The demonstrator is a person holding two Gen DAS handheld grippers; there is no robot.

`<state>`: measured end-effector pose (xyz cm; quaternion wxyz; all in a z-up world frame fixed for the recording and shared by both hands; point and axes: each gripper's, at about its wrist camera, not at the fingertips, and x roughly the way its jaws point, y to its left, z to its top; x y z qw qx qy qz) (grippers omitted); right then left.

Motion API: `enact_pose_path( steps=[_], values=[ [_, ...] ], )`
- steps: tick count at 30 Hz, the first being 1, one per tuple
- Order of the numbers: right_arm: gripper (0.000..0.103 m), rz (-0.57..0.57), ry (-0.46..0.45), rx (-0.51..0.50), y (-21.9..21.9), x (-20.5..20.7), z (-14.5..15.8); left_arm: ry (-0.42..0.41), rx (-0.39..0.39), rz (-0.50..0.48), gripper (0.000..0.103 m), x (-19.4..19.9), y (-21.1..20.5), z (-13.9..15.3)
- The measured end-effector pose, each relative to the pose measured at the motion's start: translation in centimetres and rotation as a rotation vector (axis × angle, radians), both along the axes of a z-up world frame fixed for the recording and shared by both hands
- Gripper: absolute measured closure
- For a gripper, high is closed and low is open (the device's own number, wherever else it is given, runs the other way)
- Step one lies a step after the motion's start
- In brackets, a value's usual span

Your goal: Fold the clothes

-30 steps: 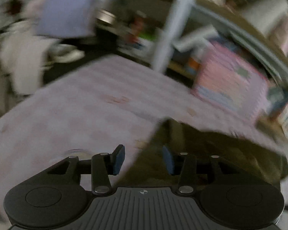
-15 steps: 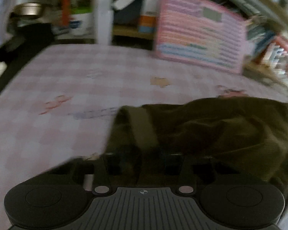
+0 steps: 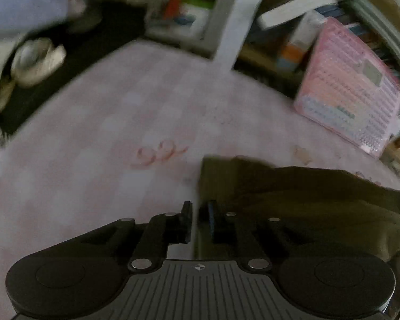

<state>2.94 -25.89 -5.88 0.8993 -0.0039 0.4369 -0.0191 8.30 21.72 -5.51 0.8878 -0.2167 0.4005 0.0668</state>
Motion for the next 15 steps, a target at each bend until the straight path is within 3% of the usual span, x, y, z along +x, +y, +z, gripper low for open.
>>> enact_pose_path(
  steps=[2,4,10,15],
  values=[
    [0.090,-0.011,0.005,0.007,-0.1,0.0,0.1,-0.026,-0.056,0.025,0.075,-1.0,0.4,-0.3],
    [0.082,-0.025,-0.003,0.017,-0.3,-0.1,0.3,-0.020,-0.046,0.022,0.064,-2.4,0.2,-0.4],
    [0.068,-0.074,-0.024,0.018,-1.4,0.6,0.3,-0.011,-0.019,0.019,0.061,-6.0,-0.5,-0.8],
    [0.063,-0.052,-0.006,0.037,-1.5,1.5,-0.2,-0.020,0.019,0.030,0.050,-6.8,-1.6,-1.3]
  ],
)
